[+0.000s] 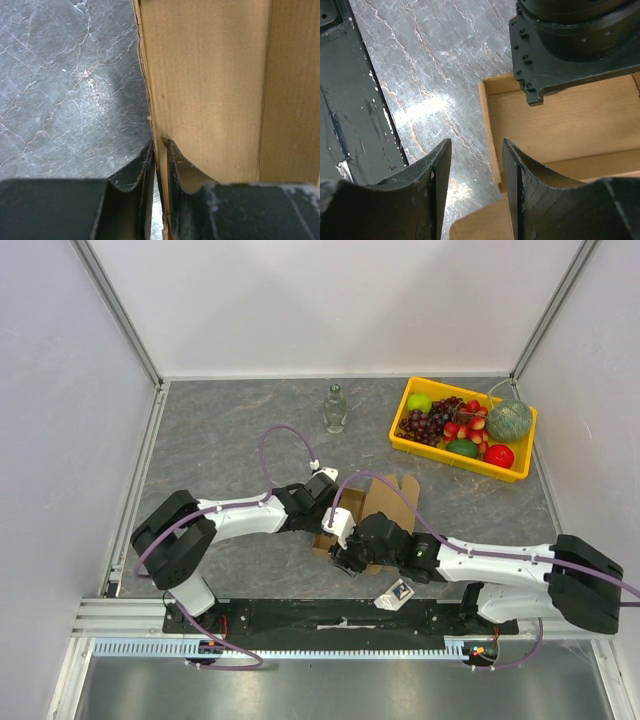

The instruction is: Fold the paper box

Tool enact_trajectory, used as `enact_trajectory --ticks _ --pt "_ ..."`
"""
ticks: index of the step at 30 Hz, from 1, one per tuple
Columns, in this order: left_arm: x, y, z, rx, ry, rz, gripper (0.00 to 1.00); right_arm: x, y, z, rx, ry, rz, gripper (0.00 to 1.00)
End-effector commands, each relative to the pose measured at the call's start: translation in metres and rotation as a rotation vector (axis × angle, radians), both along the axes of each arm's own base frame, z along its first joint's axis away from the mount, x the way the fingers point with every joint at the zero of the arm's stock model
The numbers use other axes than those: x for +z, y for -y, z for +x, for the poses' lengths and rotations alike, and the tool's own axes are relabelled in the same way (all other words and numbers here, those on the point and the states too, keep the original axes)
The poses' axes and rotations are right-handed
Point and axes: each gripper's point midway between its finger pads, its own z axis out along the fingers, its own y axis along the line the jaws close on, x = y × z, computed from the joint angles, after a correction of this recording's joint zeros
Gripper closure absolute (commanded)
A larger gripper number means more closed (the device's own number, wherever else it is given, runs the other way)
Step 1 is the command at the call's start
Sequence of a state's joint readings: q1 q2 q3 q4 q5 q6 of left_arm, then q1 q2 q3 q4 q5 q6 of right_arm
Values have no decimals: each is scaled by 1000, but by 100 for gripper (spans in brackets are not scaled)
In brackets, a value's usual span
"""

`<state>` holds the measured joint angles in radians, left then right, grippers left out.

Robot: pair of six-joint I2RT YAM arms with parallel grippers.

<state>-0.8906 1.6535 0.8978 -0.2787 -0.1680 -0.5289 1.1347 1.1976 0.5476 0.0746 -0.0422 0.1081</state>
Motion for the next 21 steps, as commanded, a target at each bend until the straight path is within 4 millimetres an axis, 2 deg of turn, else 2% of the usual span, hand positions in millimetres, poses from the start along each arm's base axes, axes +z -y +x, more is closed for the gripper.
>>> enact_trajectory --ticks 1,9,21 --pt "11 4 2 -21 19 -51 78 1 -14 1 32 8 46 48" --pt "13 5 1 -30 18 -67 78 -17 -17 5 42 13 -7 51" --pt "13 6 -1 -37 10 -80 78 -33 -23 5 78 1 -68 71"
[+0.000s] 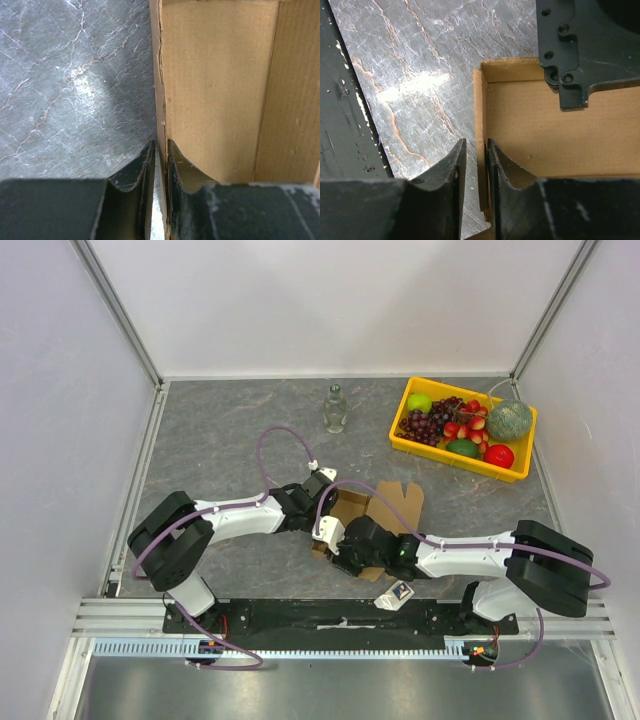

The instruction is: Fold the paper box

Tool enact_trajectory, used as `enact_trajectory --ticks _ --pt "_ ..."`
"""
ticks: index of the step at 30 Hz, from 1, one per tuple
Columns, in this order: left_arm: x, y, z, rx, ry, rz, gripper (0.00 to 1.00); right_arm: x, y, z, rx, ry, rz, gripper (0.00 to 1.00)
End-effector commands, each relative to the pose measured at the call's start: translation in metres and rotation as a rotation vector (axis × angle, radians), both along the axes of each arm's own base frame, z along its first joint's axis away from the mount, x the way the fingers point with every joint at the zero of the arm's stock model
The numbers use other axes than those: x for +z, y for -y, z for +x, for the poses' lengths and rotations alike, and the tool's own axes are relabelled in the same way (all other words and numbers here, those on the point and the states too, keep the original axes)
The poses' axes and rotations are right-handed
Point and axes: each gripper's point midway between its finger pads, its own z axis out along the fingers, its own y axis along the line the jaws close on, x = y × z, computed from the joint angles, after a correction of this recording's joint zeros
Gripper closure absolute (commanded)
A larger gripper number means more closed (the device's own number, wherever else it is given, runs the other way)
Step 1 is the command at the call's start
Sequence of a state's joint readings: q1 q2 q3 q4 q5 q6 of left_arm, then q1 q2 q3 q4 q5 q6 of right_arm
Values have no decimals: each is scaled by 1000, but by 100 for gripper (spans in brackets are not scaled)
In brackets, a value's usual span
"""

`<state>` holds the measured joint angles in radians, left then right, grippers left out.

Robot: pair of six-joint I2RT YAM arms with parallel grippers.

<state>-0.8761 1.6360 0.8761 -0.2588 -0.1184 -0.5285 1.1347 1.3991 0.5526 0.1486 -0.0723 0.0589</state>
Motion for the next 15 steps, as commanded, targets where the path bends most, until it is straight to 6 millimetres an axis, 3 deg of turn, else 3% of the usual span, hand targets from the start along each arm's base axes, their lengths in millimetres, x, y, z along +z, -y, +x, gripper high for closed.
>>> enact_trajectory --ticks 1,11,12,15 --pt "12 4 3 -25 32 -42 78 17 -17 5 30 28 52 73" --pt "10 5 1 -30 24 -43 78 15 -18 5 38 26 38 88" --pt "9 4 1 -27 22 -42 78 16 -18 5 36 27 39 87" --pt "7 3 0 -31 19 -34 78 23 -19 7 29 34 49 68"
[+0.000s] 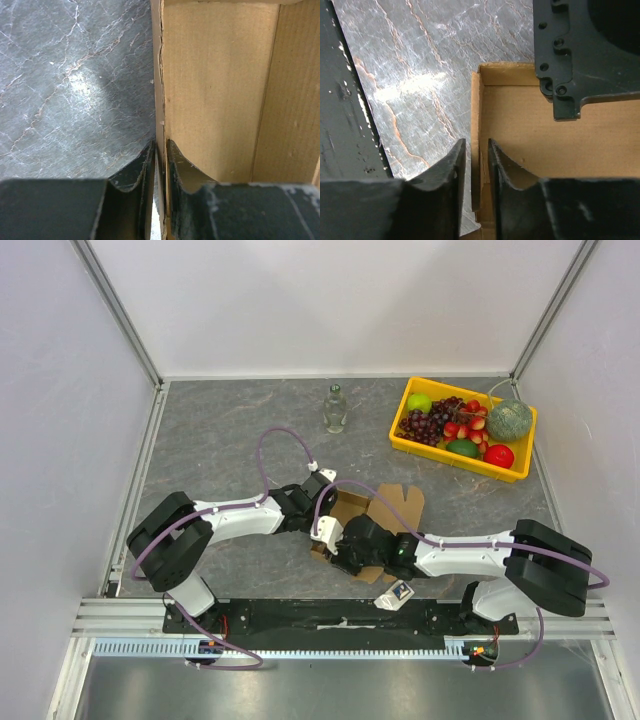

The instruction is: Fold the paper box

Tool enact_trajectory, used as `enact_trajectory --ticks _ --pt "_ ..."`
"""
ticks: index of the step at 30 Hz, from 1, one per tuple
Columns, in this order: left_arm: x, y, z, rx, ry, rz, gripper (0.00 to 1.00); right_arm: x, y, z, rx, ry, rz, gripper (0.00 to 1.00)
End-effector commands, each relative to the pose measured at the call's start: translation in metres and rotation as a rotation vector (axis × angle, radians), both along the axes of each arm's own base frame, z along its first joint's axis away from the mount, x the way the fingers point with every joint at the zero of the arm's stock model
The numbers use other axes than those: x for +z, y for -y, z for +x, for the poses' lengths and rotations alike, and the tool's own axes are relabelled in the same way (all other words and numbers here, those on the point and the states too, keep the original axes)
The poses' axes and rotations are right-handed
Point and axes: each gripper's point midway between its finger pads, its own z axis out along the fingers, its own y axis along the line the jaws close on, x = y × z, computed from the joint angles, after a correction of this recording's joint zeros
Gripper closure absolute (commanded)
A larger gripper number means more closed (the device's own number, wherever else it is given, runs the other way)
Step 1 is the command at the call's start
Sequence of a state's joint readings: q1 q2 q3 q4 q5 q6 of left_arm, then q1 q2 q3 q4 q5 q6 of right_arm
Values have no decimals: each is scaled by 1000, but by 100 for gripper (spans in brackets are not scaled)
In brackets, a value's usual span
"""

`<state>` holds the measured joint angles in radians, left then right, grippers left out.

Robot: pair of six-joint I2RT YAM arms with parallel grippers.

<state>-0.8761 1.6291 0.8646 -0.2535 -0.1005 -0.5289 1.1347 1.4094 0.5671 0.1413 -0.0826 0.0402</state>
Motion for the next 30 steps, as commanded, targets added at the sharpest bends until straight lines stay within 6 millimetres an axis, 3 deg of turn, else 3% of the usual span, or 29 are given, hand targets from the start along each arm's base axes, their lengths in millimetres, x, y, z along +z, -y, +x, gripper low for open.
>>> enact_trajectory --ticks 1,2,4,10,15,20,30 --pt "8 2 4 -19 31 -24 78 26 -16 8 4 34 64 61" --pt "7 1 5 -15 30 -21 78 32 -17 9 0 40 78 51" --pt "5 2 4 -18 28 -19 78 49 -19 12 -10 61 105 44" --pt "2 0 5 -13 23 -9 78 116 -14 20 -88 108 216 40" --pt "-6 -6 10 24 1 1 79 153 21 43 -413 81 238 34" --pt "-10 -14 20 61 -7 2 80 159 64 50 -714 11 219 32" --pt "-9 -39 44 155 12 10 82 155 147 38 -1154 -106 256 30"
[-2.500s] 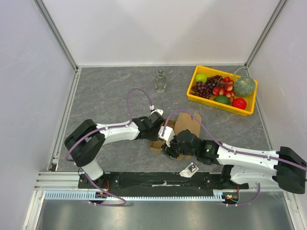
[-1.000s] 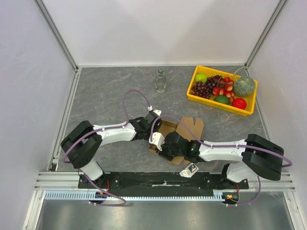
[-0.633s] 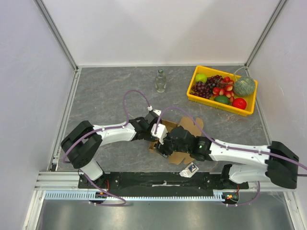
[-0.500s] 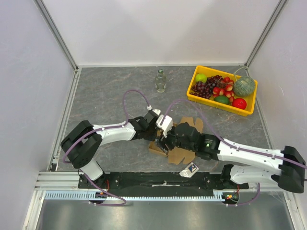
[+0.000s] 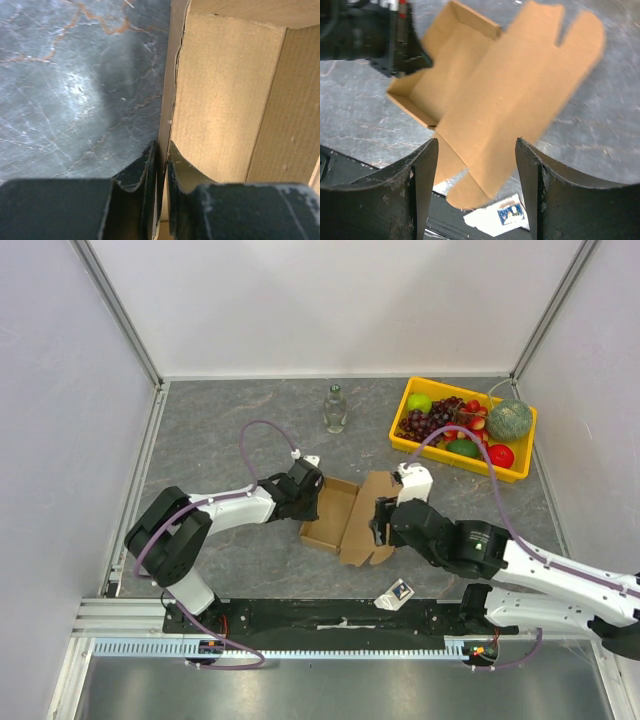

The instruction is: Fold the paper box

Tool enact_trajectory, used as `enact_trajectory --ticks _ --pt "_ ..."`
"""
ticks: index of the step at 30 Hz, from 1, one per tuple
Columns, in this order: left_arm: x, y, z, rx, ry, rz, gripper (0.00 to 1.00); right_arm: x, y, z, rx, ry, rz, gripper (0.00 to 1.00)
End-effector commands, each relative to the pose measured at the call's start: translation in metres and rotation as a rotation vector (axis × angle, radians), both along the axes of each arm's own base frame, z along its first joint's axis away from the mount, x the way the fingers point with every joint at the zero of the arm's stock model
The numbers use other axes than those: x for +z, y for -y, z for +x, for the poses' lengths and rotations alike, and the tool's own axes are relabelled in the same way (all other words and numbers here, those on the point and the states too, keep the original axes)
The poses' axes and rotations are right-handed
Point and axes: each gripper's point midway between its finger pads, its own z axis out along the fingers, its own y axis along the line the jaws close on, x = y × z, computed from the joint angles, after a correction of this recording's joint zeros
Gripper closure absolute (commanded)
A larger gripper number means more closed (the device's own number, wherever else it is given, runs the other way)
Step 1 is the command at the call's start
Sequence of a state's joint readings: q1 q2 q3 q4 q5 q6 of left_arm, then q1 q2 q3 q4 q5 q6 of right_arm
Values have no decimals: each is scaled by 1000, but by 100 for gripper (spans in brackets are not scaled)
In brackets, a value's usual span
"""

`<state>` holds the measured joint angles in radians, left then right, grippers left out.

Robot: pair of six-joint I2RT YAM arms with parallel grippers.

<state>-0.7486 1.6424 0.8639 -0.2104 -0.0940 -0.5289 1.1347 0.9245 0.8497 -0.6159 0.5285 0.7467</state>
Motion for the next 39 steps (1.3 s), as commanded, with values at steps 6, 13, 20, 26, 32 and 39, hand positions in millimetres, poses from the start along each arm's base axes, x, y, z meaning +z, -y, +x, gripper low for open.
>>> enact_trajectory --ticks 6,13,20,26,32,39 --pt "-13 -36 12 118 -12 42 84 -20 60 -19 -297 -151 6 32" --pt "-13 -51 12 179 -10 21 85 -75 56 -49 -273 -342 -16 23" --pt "-14 -51 11 180 -11 13 85 -116 46 -69 -329 -484 69 21" --pt "-15 -46 11 165 -15 -17 85 -134 41 -87 -394 -535 76 16" --pt "-15 -46 9 148 -5 -27 85 -141 45 -102 -482 -560 90 14" --pt "-17 -48 3 142 -1 -43 85 -146 45 -115 -521 -582 46 12"
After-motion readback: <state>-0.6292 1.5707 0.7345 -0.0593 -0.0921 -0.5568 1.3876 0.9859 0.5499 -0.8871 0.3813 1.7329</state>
